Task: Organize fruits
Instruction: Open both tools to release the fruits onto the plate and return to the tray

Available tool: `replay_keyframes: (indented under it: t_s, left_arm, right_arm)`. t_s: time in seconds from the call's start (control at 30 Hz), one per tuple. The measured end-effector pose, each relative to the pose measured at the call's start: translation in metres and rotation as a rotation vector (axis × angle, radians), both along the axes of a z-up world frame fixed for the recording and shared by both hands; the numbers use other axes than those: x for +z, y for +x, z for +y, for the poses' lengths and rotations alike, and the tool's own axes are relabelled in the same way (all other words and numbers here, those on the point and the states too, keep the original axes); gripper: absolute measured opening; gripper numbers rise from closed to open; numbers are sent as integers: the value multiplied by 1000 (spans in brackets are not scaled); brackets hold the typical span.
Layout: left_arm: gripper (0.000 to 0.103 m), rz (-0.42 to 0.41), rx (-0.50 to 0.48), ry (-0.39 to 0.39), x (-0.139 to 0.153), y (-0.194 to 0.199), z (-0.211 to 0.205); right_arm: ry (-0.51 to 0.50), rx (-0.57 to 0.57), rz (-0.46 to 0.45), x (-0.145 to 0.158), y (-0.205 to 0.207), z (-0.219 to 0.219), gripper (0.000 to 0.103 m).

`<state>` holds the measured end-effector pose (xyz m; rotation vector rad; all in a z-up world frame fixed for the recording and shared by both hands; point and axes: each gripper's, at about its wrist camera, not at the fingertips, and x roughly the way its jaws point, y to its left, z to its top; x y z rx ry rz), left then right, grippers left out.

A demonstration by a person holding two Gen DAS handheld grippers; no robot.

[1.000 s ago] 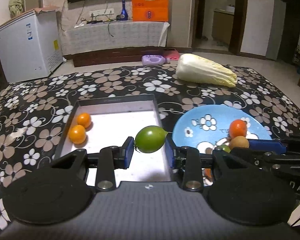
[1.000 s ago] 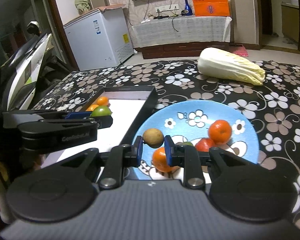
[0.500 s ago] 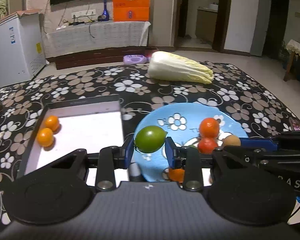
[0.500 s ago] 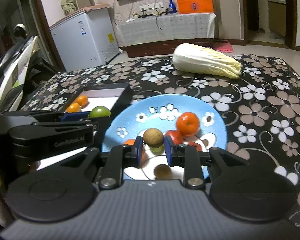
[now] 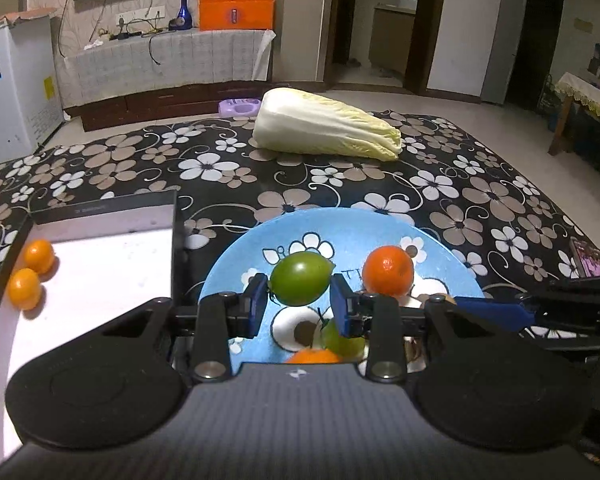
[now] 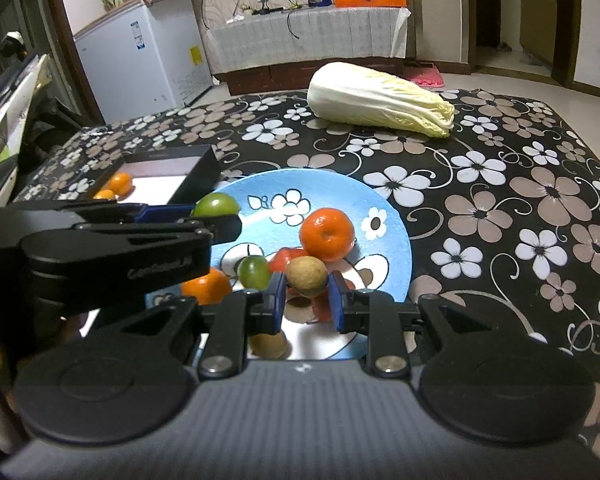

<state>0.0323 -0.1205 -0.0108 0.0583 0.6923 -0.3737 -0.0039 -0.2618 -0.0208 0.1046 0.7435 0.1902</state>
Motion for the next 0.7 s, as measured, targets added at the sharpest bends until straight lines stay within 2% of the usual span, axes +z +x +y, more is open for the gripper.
replay_keyframes:
  t_s: [0.3, 0.37, 0.43, 0.47, 0.53, 0.7]
  left_arm:
    - [41, 8, -9, -16, -2, 11, -2]
    - [54, -1, -10, -19, -1, 9, -1]
    - [60, -17, -5, -16, 1, 7, 1]
    - [61, -21, -6, -19, 3, 5, 2]
    - [62, -27, 1, -23, 5, 4, 6]
    - [62, -46, 80, -48, 16, -3, 30]
  right_arm:
    - [-33, -7, 7, -4, 13, 10, 27]
    - [-46, -14, 2, -3, 13, 12, 28]
    - [-49, -18, 0, -3, 13, 12, 29]
    - [-46, -23, -3, -3, 13, 11, 34]
    - [-38, -34, -17, 0, 12, 10, 38]
    - [-24, -38, -61, 7, 10, 13, 38]
